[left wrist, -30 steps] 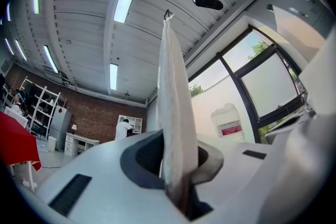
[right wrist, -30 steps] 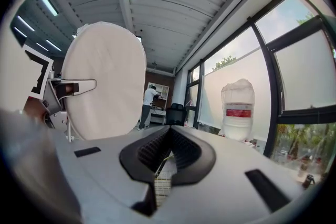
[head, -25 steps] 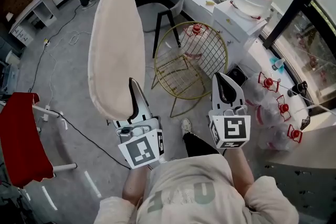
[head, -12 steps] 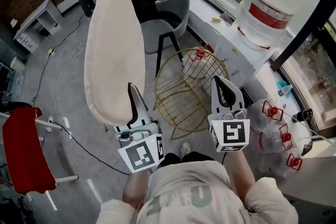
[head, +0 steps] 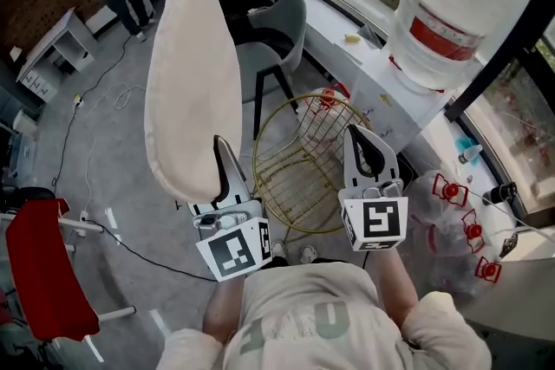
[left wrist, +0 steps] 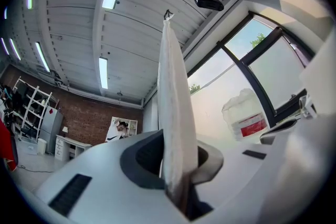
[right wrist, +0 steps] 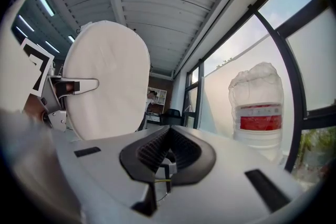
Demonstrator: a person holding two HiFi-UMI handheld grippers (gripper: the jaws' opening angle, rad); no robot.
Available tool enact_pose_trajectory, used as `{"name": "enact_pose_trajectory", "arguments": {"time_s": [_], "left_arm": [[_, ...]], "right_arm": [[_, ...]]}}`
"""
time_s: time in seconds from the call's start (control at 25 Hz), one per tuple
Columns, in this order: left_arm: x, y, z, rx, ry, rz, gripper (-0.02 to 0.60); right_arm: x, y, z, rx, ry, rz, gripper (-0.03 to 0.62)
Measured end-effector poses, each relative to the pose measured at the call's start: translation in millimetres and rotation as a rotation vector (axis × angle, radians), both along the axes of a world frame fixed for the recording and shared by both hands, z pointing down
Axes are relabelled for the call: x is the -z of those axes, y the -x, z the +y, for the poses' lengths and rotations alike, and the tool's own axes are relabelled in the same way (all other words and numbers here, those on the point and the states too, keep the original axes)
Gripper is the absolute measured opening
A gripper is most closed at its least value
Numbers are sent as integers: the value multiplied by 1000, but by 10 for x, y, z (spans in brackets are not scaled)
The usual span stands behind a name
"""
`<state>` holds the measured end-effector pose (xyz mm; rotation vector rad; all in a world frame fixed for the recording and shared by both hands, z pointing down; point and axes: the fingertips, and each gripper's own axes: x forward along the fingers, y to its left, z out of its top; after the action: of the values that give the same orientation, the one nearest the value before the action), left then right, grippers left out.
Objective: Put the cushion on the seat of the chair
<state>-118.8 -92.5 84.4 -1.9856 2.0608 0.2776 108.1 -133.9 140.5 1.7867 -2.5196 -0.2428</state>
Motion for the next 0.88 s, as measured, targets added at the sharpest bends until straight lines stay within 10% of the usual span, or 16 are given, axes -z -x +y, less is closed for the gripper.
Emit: {"name": "enact_pose_trajectory", "arguments": {"time_s": [0.88], "left_arm": [[-382, 20, -518, -129, 92, -29, 52]], "right_arm": [[-81, 370, -317, -4, -26, 13, 17]]}}
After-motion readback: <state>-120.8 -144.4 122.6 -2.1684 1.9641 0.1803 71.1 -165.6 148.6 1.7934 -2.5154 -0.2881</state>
